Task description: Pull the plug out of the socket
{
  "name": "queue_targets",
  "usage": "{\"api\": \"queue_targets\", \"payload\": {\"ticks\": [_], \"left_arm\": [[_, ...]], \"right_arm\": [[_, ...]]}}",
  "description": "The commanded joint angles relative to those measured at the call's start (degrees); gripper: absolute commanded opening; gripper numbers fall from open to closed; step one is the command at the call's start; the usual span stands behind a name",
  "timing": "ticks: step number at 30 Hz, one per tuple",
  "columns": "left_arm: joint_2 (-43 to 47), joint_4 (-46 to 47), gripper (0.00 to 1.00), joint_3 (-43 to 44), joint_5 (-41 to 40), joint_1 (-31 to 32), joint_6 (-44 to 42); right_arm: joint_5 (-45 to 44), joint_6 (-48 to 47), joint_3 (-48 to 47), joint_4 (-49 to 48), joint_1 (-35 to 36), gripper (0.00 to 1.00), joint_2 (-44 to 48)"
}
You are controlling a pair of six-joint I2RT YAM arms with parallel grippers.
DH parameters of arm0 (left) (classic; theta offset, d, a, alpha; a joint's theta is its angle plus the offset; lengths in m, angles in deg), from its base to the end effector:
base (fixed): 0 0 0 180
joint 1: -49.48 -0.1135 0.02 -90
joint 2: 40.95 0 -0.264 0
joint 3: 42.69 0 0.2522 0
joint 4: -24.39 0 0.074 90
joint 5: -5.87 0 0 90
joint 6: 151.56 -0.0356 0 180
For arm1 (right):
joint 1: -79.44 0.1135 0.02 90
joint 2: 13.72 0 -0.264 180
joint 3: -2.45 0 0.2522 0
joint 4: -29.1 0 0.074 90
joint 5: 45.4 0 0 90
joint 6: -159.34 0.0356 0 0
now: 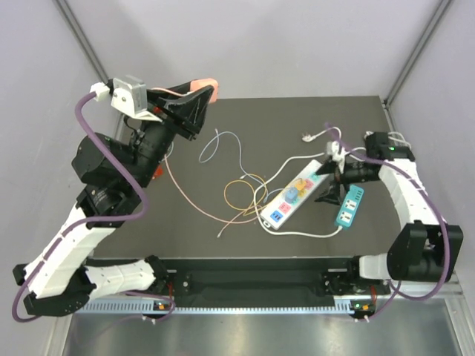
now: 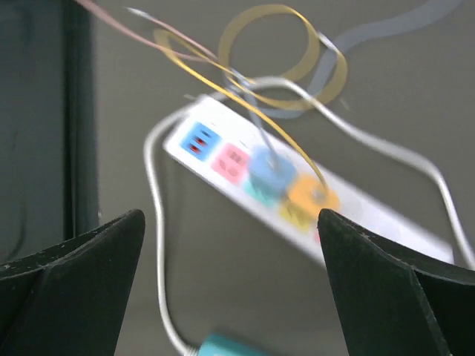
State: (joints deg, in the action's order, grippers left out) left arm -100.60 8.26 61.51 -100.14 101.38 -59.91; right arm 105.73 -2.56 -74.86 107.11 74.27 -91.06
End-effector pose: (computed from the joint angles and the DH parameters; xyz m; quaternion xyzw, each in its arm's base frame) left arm 0.1074 -0.1210 0.5698 0.1069 0.5097 -0.3196 0.7916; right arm 0.2351 0.0100 0.2817 -0.5152 0.6861 0.3397 0.3852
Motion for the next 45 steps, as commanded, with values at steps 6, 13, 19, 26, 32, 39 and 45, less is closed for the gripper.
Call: {"api": "queue_targets", "payload": {"ticks": [6,13,19,26,32,39,45], "left_arm": [[-0.46,6.23,0.00,1.24,3.27,0.04,5.90],[2.97,10.19,0.00,-1.66,4.67,0.04,7.93],[4.29,10.19,0.00,-1.31,4.06,0.04,8.02],[5.60,9.84,0.00,-2.10,3.44,0.04,7.23],[6.57,10.02,0.00,-3.42,3.00,0.04,7.31],[7.89,7.56,0.00,-7.01,4.32,0.13,6.96],[9.56,7.64,0.00,-12.64,4.67,0.04,6.44]], "right_arm": [[0.53,-0.67,-0.11,-17.60,31.66,1.00,4.73],[-6.27,23.72,2.64,-41.73,44.97,0.93,2.02],[-8.57,20.06,1.15,-37.36,50.96,0.80,-2.37],[-11.11,19.07,2.99,-36.38,51.75,0.54,-0.36],[-11.64,17.33,2.03,-31.58,51.84,0.13,-0.27],[-10.08,14.78,-23.25,-6.80,47.19,0.00,-1.14],[1.97,16.24,-39.00,3.17,42.08,0.00,-3.08]]}}
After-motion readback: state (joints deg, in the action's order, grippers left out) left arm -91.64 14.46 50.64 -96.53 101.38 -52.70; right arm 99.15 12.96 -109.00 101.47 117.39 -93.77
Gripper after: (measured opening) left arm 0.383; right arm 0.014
